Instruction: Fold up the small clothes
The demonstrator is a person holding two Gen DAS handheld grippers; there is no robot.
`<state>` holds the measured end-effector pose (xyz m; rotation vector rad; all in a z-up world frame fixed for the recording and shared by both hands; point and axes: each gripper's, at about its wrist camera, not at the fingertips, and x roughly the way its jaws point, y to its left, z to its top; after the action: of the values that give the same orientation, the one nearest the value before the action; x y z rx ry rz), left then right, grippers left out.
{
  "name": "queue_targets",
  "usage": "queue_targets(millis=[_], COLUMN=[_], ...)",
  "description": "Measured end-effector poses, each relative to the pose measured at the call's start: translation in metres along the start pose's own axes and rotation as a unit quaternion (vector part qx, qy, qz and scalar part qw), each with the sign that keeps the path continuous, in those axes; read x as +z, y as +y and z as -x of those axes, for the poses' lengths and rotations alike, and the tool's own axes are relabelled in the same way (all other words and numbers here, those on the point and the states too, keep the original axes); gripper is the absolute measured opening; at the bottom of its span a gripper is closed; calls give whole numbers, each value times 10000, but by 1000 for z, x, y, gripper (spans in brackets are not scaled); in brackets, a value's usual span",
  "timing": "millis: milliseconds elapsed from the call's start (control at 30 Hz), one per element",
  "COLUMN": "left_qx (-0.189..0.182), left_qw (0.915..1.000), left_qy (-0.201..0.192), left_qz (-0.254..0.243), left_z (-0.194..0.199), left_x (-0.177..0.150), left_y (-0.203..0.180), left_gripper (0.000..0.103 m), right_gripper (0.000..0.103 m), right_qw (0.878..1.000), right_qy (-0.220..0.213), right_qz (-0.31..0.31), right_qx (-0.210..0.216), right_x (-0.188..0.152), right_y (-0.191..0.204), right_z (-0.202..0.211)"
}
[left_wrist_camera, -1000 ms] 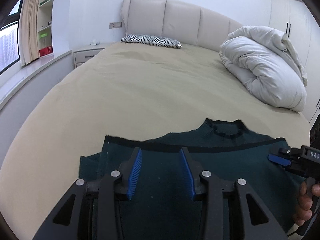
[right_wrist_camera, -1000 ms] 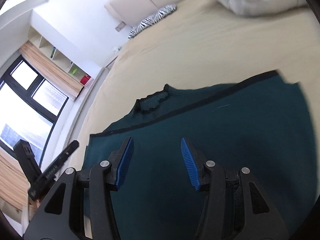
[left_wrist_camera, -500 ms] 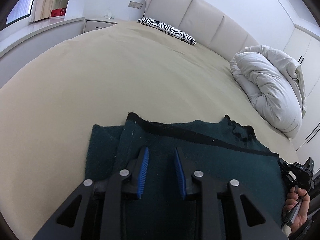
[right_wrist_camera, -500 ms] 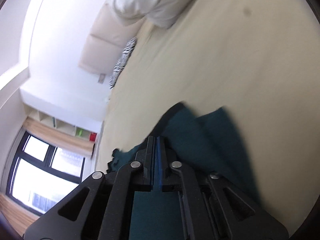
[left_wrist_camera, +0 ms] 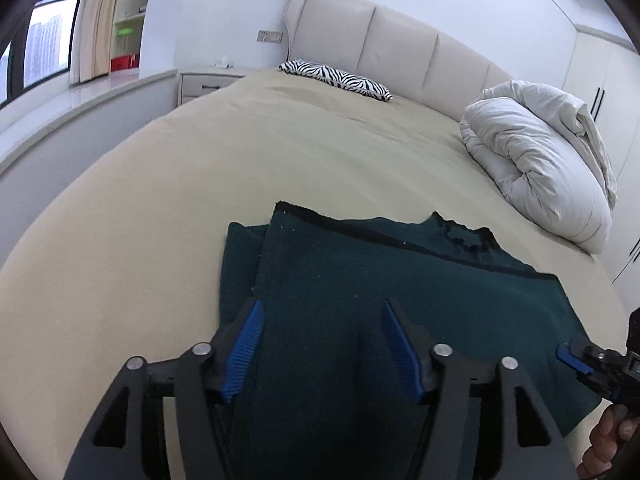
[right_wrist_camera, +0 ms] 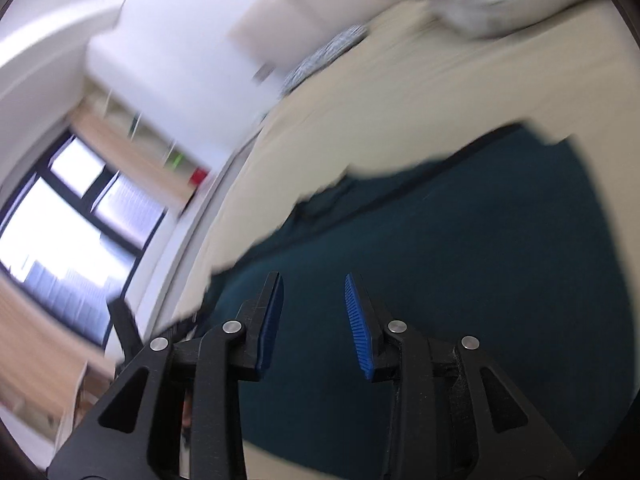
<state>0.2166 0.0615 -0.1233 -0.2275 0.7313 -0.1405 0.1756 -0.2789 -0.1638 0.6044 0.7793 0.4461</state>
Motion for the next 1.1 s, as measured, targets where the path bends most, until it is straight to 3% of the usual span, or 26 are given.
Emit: queue_targets(millis=[67,133,200,233,333,433,500,633,700,767,833,933,1100], left_qx=[94,150,174,35,174,-45,-252,-608,-513,-433,-433,-419,-395], left_qw=[9997,9995,9988,9984,9985,9994,9996,9960,9945,9937,9927,9914,9921], left_qy=[182,293,379,379,315,47,27,322,621,747,791,828,793], left_qz=[-107,-3,257,418,406,354,147,-568,-674,-717,-796,-926,-893], left_z=[0,-1,1,5,25,54,65,55,36,24,25,26,27], left_x=[-11,-20,-24,-25,-28,-33,-40,-61,-70,-75,-73,-75,-77], left_y=[0,12,29,38,40,23,1,-52,-60,-58,-59,-53,-50], left_gripper=[68,68,67,66,62,62,63,64,64,64,64,64,64], right_gripper=[31,26,17,17,17,22,23,24,24,24,24,21,23], right_qw=[9994,9986,9920,9884,9739,9661,9688,9888,9912,9896,9858,9808,9738], right_qy=[250,130,-220,-453,-1086,-1316,-1318,-477,64,557,938,569,-400], right_qz=[-164,-510,-1236,-1448,-1947,-2072,-2004,-1411,-1202,-1148,-1318,-1724,-2232], right_qx=[-195,-97,124,7,-424,-804,-624,127,548,662,443,707,180], right_x=[-24,-31,-26,-24,-32,-38,-44,-58,-72,-84,-96,-110,-109], right_y=[-6,-29,-74,-92,-128,-127,-107,-45,-14,-2,-9,-24,-72], right_z=[-21,-19,0,17,66,98,99,52,7,-34,-65,-55,-1])
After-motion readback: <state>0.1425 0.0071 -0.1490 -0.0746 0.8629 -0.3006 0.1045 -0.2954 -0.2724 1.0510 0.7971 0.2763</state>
